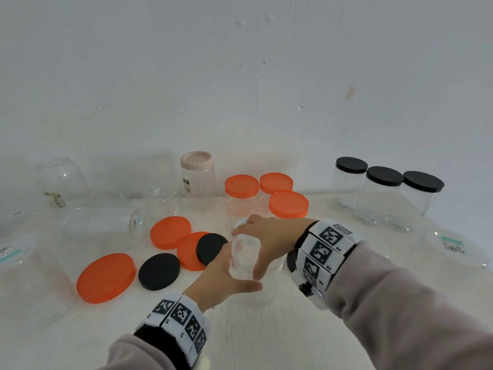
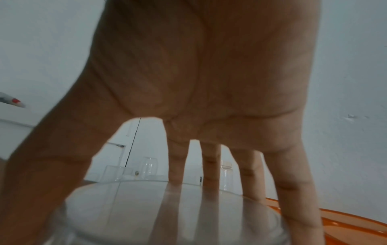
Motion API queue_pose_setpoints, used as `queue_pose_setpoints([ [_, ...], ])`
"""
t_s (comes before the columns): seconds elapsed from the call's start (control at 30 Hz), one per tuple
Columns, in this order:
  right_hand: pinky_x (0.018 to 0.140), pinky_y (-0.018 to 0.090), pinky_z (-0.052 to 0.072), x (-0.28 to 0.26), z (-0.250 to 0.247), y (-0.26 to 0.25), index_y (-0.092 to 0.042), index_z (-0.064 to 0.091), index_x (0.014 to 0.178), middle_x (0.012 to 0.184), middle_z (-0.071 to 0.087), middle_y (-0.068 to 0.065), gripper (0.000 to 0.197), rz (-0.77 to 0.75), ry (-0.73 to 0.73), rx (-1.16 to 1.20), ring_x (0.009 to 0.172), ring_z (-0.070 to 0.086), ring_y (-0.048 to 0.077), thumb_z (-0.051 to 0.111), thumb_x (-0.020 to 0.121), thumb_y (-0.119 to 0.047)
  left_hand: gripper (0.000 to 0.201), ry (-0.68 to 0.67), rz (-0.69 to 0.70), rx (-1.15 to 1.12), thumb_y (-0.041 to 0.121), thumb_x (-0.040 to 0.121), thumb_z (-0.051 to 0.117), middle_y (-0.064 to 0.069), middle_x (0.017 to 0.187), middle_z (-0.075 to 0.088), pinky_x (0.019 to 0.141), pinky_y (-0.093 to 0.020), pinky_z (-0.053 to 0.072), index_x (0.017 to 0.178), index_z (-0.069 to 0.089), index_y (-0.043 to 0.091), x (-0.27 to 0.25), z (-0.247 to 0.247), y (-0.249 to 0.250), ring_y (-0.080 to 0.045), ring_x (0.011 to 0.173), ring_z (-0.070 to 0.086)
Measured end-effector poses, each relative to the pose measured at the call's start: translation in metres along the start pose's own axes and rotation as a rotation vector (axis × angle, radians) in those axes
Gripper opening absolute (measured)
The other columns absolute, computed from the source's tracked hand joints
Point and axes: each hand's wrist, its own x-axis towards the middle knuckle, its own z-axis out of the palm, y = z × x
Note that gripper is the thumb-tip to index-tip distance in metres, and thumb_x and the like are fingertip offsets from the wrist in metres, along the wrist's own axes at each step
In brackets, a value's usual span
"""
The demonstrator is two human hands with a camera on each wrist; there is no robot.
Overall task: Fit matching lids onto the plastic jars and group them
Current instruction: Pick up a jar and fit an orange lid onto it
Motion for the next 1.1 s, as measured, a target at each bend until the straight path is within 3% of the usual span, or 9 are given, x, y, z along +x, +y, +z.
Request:
queue_pose_setpoints([
  [0.13,0.09,0.043,0.048,0.002,0.001,0.001,-0.042,0.03,0.14,0.129,0.037,-0.007,0.091,-0.002,0.021,-0.013,0.112,0.047,0.022,0.081,0.064,-0.046,0.09,0.018,0.002,0.009,0.031,0.063,0.088,0.039,0.115,0.041,0.074,-0.004,0.036,0.124,0.026,0.053,0.0,0.0,-0.001,0.023,0.102,0.039],
  [0.33,0.055,0.024,0.035,0.004,0.01,0.001,-0.035,0.036,0.135,0.112,0.039,-0.009,0.09,0.064,0.141,-0.022,0.098,0.046,0.017,0.068,0.06,-0.075,0.095,0.014,0.018,0.01,0.032,0.064,0.087,0.028,0.126,0.046,0.084,-0.011,0.037,0.139,0.029,0.038,-0.001,0.0,-0.002,0.004,0.117,0.045],
  [0.43,0.069,0.029,0.041,0.003,0.011,0.001,-0.034,0.029,0.141,0.126,0.039,-0.004,0.097,0.095,0.124,-0.028,0.103,0.043,0.018,0.067,0.061,-0.076,0.094,0.008,0.017,0.001,0.031,0.065,0.087,0.03,0.123,0.045,0.081,-0.01,0.036,0.138,0.029,0.038,-0.001,0.0,-0.001,0.009,0.113,0.044],
  [0.5,0.089,0.041,0.043,0.001,0.009,-0.001,-0.041,0.014,0.146,0.141,0.03,-0.003,0.106,0.096,0.056,-0.048,0.119,0.039,0.023,0.072,0.062,-0.067,0.094,0.005,0.015,-0.007,0.03,0.065,0.087,0.032,0.122,0.043,0.081,-0.009,0.035,0.136,0.028,0.041,-0.001,-0.001,-0.001,0.004,0.116,0.044],
  [0.57,0.097,0.046,0.041,-0.002,0.003,-0.004,-0.047,0.009,0.146,0.144,0.026,-0.005,0.107,0.067,0.001,-0.067,0.127,0.033,0.025,0.078,0.065,-0.054,0.092,0.007,0.012,-0.009,0.029,0.065,0.087,0.034,0.12,0.041,0.079,-0.007,0.033,0.131,0.025,0.045,-0.001,0.0,-0.001,0.003,0.116,0.04],
  [0.67,0.096,0.044,0.042,-0.003,-0.001,-0.003,-0.047,0.022,0.144,0.134,0.034,-0.004,0.095,0.026,-0.002,-0.058,0.119,0.038,0.024,0.079,0.068,-0.046,0.091,0.006,0.02,-0.016,0.027,0.066,0.087,0.033,0.121,0.04,0.081,-0.008,0.033,0.129,0.025,0.047,-0.001,0.0,-0.001,0.002,0.117,0.04],
  [0.87,0.08,0.036,0.044,0.0,0.007,-0.004,-0.035,0.034,0.137,0.11,0.036,-0.006,0.088,0.12,0.118,-0.061,0.102,0.046,0.021,0.063,0.065,-0.076,0.09,-0.01,0.031,-0.039,0.026,0.067,0.086,0.029,0.126,0.044,0.086,-0.013,0.036,0.134,0.029,0.042,-0.001,0.001,-0.001,0.004,0.117,0.043],
  [1.0,0.078,0.034,0.043,-0.001,0.002,-0.004,-0.034,0.025,0.144,0.128,0.04,-0.002,0.098,0.148,0.06,-0.07,0.102,0.044,0.019,0.066,0.064,-0.074,0.089,-0.022,0.027,-0.044,0.028,0.066,0.087,0.029,0.125,0.045,0.085,-0.012,0.035,0.131,0.029,0.045,-0.001,0.0,-0.002,0.007,0.115,0.044],
  [1.1,0.096,0.044,0.043,-0.003,-0.002,-0.005,-0.045,0.01,0.148,0.146,0.028,-0.004,0.107,0.079,-0.019,-0.1,0.126,0.038,0.025,0.078,0.066,-0.054,0.091,-0.018,0.014,-0.025,0.031,0.066,0.086,0.033,0.12,0.042,0.083,-0.011,0.033,0.133,0.026,0.044,-0.001,-0.001,-0.002,0.003,0.115,0.041],
])
